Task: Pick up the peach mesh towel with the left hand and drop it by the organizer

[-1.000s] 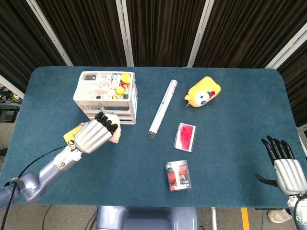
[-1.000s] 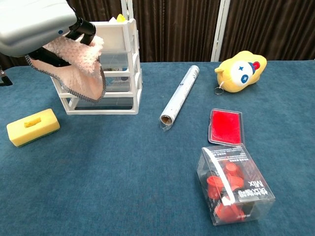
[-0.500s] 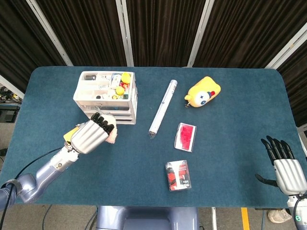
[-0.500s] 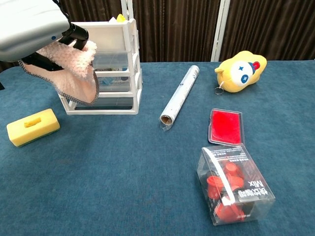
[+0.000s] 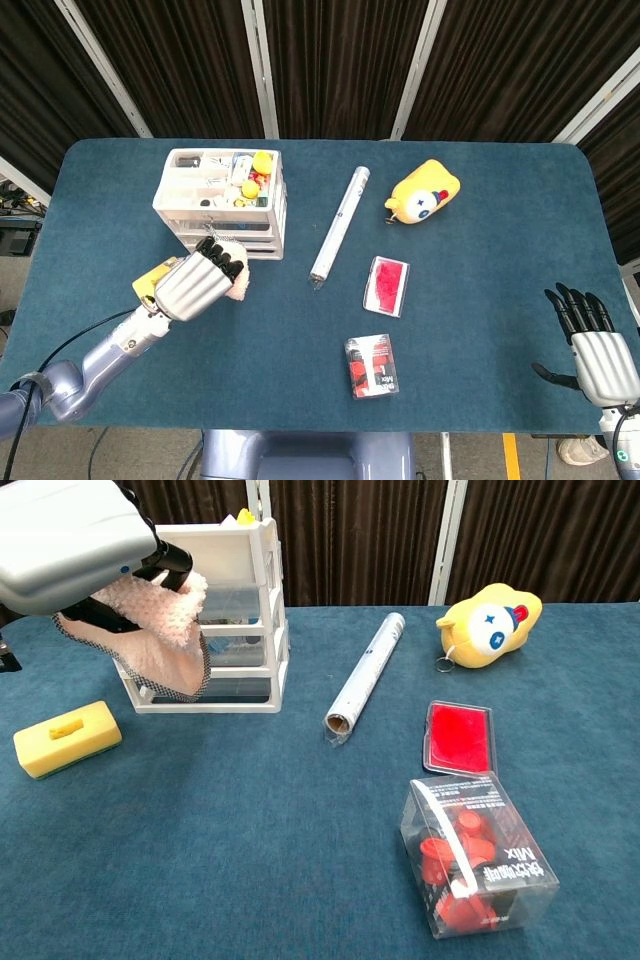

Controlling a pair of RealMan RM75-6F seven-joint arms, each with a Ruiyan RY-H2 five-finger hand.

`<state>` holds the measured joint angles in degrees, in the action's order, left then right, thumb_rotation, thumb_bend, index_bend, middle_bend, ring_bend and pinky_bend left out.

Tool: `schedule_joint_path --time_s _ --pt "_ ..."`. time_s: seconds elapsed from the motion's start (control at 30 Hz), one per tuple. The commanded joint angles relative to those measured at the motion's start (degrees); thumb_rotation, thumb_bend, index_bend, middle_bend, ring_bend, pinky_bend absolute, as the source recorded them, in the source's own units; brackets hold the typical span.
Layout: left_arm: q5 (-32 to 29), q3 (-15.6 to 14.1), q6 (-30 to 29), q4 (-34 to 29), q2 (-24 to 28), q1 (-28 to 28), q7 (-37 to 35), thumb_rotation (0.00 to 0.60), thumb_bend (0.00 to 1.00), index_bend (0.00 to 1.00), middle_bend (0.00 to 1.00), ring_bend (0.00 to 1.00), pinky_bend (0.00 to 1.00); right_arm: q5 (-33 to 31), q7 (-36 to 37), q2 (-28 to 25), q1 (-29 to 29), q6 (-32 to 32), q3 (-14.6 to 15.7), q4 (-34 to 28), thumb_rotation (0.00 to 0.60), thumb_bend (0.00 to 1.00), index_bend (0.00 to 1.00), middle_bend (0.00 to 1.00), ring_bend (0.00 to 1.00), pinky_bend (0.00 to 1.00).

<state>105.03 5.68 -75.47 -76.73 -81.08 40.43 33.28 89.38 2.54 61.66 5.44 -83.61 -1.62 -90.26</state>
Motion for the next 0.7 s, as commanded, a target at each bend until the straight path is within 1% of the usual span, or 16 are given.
schedule_joint_path --time_s 0.03,0.2,0.7 --pt "-0.3 0.3 0.1 0.2 -0.3 0.2 -0.2 0.600 0.64 0.96 0.77 0.68 0.59 0.0 0.0 0.0 0.0 0.0 0.0 0.0 0.600 0.01 0.00 0.00 0.00 0.00" --pt "-0.6 0.6 -0.1 0.7 -0.8 0.4 -0.4 0.600 0.64 0.96 0.77 0.68 0.59 -0.1 -0.1 0.0 0.0 0.0 0.0 0.0 0.600 0.01 0.00 0.00 0.00 0.00" --pt "-1.0 0.4 0.3 0.9 -1.3 0.8 0.0 0.600 0.64 0.96 0.77 0.68 0.59 -0.1 0.0 0.0 0.0 0.0 -0.1 -0.1 0.600 0.01 0.00 0.00 0.00 0.00"
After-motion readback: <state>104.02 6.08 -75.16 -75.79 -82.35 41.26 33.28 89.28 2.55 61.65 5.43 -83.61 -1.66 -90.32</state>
